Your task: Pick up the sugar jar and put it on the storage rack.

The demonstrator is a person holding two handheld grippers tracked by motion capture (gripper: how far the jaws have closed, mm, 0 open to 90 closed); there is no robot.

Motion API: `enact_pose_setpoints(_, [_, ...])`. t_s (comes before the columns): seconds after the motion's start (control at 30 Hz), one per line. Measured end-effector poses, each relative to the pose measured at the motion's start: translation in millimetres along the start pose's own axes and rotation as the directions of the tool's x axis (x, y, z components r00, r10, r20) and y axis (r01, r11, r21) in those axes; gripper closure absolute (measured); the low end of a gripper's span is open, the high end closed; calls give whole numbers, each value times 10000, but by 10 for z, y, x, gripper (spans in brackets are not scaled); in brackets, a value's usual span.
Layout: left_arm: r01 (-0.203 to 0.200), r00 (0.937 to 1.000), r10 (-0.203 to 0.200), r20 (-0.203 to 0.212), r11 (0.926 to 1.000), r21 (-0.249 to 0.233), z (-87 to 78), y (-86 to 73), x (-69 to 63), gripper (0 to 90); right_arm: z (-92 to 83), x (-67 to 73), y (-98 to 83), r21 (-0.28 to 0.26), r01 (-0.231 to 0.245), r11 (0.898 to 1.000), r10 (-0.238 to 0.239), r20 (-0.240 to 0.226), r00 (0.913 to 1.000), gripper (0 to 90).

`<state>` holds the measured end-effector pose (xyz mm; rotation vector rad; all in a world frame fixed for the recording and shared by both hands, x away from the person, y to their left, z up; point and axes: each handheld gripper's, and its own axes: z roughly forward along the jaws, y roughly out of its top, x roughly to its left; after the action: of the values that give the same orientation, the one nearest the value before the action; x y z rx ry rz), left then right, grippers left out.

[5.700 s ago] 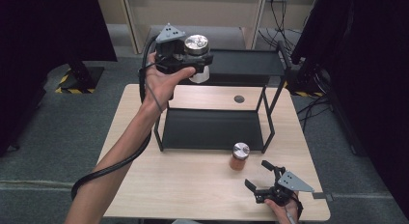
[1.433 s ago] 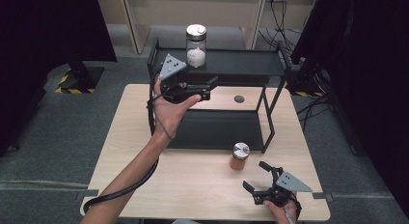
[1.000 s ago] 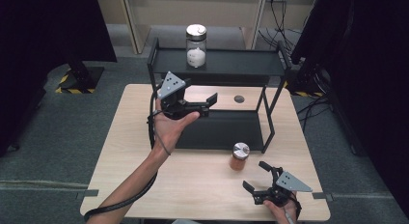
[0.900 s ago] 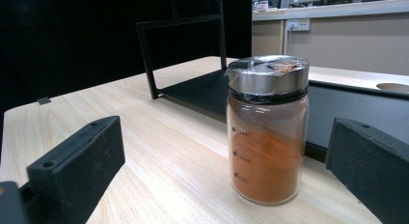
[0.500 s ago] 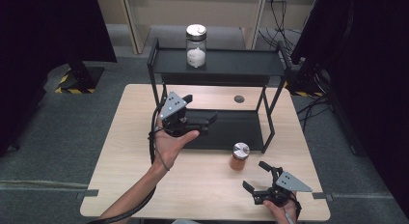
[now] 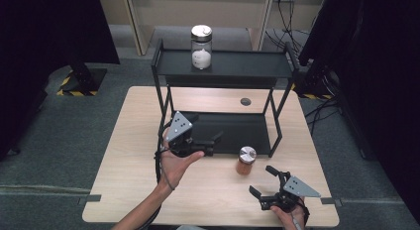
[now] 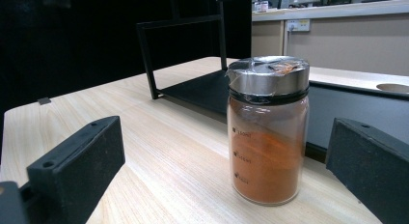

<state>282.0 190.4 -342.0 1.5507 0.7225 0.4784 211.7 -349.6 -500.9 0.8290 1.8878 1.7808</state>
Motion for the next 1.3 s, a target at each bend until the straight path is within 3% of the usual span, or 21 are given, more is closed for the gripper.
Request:
enact_pose_setpoints(0.27, [274, 9996, -274, 42, 9996, 102, -27, -211, 29, 3, 3, 2, 1, 14, 4, 10000, -4, -5, 10000, 3])
enact_pose_setpoints(0.37, [211, 9996, -217, 152, 9992, 332, -24, -276, 28, 3, 2, 3, 2, 17, 5, 10000, -5, -10, 10000, 3])
enact_pose_setpoints(0.77, [-100, 9994, 86, 333, 9991, 422, -72, -501, -49, 3, 7, 4, 0, 11, 1, 10000, -1, -18, 10000, 3])
enact_pose_setpoints(1.1, [-141, 9985, 108, 540, 9980, 614, -137, -816, -91, 4, 13, 4, -2, 9, -31, 10000, 31, -22, 10000, 3])
enact_pose_setpoints(1.3, [-432, 9972, 396, 636, 9975, 566, -179, -981, -146, 4, 16, 6, -2, 15, -50, 10000, 50, -37, 10000, 3])
